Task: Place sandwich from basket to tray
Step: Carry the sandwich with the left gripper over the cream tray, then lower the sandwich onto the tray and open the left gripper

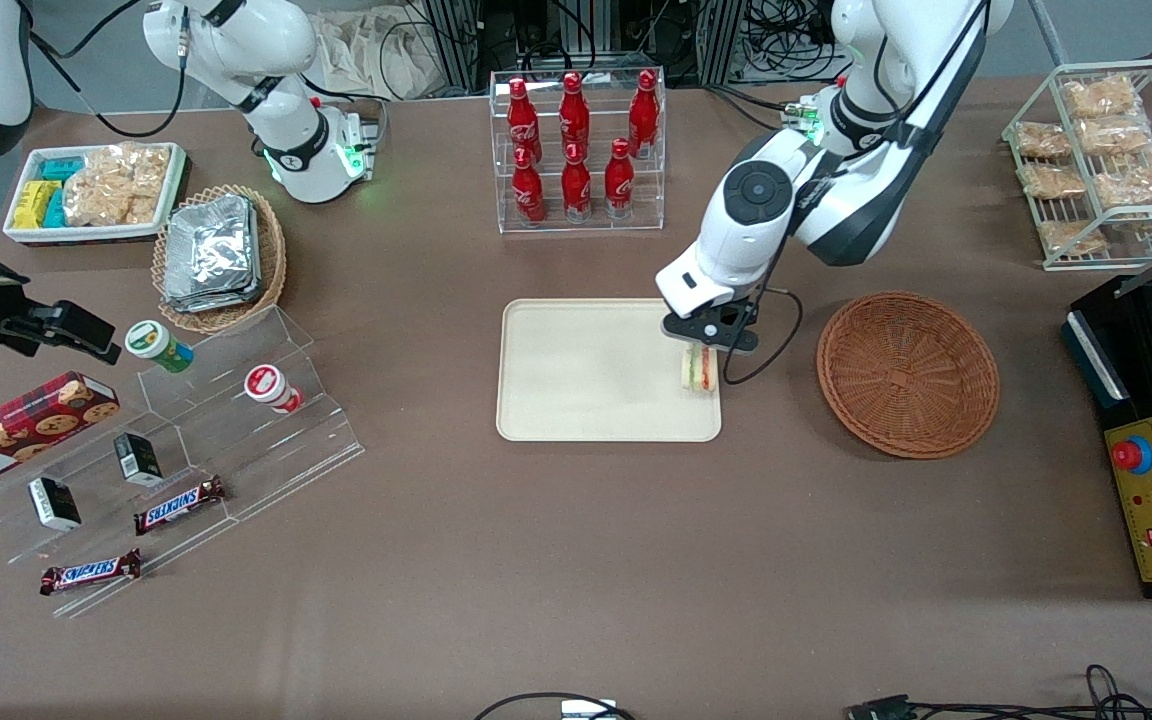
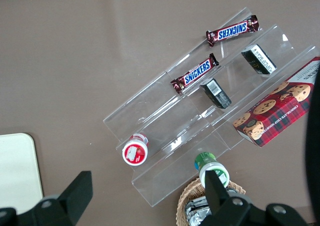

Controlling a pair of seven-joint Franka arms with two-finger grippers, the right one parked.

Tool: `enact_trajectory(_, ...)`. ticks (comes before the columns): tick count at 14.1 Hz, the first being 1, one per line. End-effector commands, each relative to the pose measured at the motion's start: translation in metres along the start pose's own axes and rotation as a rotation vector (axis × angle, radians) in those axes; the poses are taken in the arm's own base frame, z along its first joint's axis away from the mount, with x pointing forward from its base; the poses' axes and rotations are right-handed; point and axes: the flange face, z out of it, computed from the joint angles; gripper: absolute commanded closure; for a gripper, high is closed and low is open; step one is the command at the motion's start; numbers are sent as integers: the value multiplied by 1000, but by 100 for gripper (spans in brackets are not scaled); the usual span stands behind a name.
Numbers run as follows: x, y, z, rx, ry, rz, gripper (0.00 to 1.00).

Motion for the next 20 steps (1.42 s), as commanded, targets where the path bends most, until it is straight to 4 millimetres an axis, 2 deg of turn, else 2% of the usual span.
enact_trajectory(1,9,17,24,-2,7,-36,80)
enact_trajectory(2,5,36,31,1,4,-22,79)
enact_trajectory(3,4,45,35,5,7,-21,79)
enact_trajectory(5,13,48,51,15,9,-35,78)
enact_trajectory(7,7,57,65,41,11,-23,77)
enact_trajectory(12,1,54,90,67,-13,16,75)
enact_trajectory(15,0,53,94,76,-17,25,71)
enact_trajectory(16,-1,53,96,76,-22,26,59)
enact_trajectory(17,-1,54,99,73,-28,24,52)
enact_trajectory(18,2,52,100,72,-28,15,29)
enact_trajectory(19,2,52,101,74,-28,6,0)
enact_trajectory(20,2,51,100,76,-27,-12,0)
